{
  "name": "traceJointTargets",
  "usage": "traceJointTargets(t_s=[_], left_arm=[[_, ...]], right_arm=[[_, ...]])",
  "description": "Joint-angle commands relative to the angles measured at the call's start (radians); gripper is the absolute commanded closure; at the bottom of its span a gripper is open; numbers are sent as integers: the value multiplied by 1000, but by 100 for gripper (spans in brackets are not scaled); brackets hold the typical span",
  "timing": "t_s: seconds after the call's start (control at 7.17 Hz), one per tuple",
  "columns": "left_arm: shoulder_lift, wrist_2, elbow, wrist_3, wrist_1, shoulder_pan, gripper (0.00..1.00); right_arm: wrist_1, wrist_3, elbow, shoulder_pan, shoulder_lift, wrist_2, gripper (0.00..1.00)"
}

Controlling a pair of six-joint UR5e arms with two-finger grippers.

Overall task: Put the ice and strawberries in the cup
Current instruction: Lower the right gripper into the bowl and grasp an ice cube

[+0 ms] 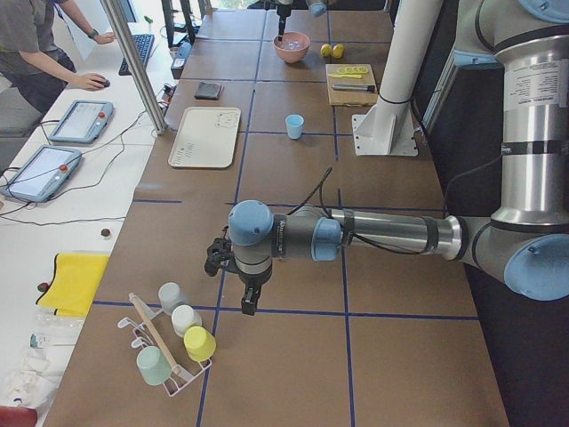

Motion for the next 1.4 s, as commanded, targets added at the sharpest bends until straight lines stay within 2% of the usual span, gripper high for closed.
traceJointTargets(t_s=[0.0, 0.56, 1.26], left_arm=[[0, 0, -3, 0, 0, 0, 0], [2, 0, -9, 0, 0, 1, 0], [0, 0, -13, 0, 0, 3, 0]], right_arm=[[29, 41, 12, -11, -58, -13, 9], [32, 42, 9, -16, -73, -15, 15], [30, 42, 0, -36, -69, -17, 18]])
